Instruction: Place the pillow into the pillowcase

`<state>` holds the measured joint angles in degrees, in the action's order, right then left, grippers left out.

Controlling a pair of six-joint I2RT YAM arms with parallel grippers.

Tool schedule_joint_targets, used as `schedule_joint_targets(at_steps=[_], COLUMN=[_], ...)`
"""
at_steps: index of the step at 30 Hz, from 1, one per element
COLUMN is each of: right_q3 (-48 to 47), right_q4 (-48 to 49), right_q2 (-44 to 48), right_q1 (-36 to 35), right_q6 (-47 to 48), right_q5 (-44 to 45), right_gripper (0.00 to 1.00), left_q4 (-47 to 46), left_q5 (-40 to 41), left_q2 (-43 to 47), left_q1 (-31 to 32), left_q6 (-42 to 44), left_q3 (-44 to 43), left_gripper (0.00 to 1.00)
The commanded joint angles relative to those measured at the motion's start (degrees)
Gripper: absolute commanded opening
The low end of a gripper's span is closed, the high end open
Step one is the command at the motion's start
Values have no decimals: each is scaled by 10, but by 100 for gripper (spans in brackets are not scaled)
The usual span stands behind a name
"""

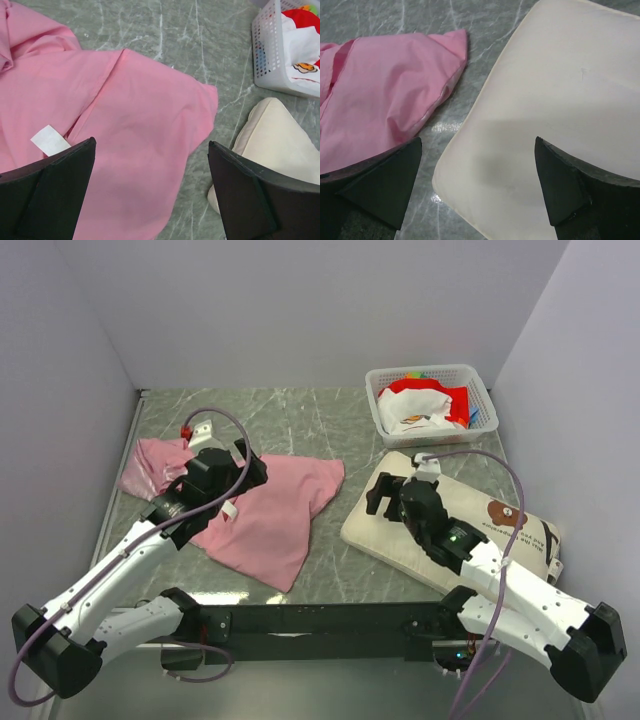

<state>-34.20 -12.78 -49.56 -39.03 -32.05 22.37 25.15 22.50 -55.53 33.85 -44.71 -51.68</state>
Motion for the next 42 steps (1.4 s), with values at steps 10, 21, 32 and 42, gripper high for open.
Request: schedule_joint_targets(at_steps=[10, 21, 32, 42], right_q3=[-43, -80, -206, -261], right_q4=[54, 84, 157, 113], right_q2=[-80, -267, -472, -491], right_q1=[-48, -212, -214, -185], right_q6=[-4, -100, -111, -87], right_q5=[-40, -29, -111, -91], right_gripper=[100, 100, 85, 23], left_q4=[59, 90, 84, -6], left_q5=[62, -48, 11, 62], left_q2=[-22, -56, -178, -381], left_q1=[-11, -246, -352, -360], left_q6=[-71, -140, -169, -101], left_q3=[-43, -32, -44, -141], left_gripper=[99, 99, 94, 68])
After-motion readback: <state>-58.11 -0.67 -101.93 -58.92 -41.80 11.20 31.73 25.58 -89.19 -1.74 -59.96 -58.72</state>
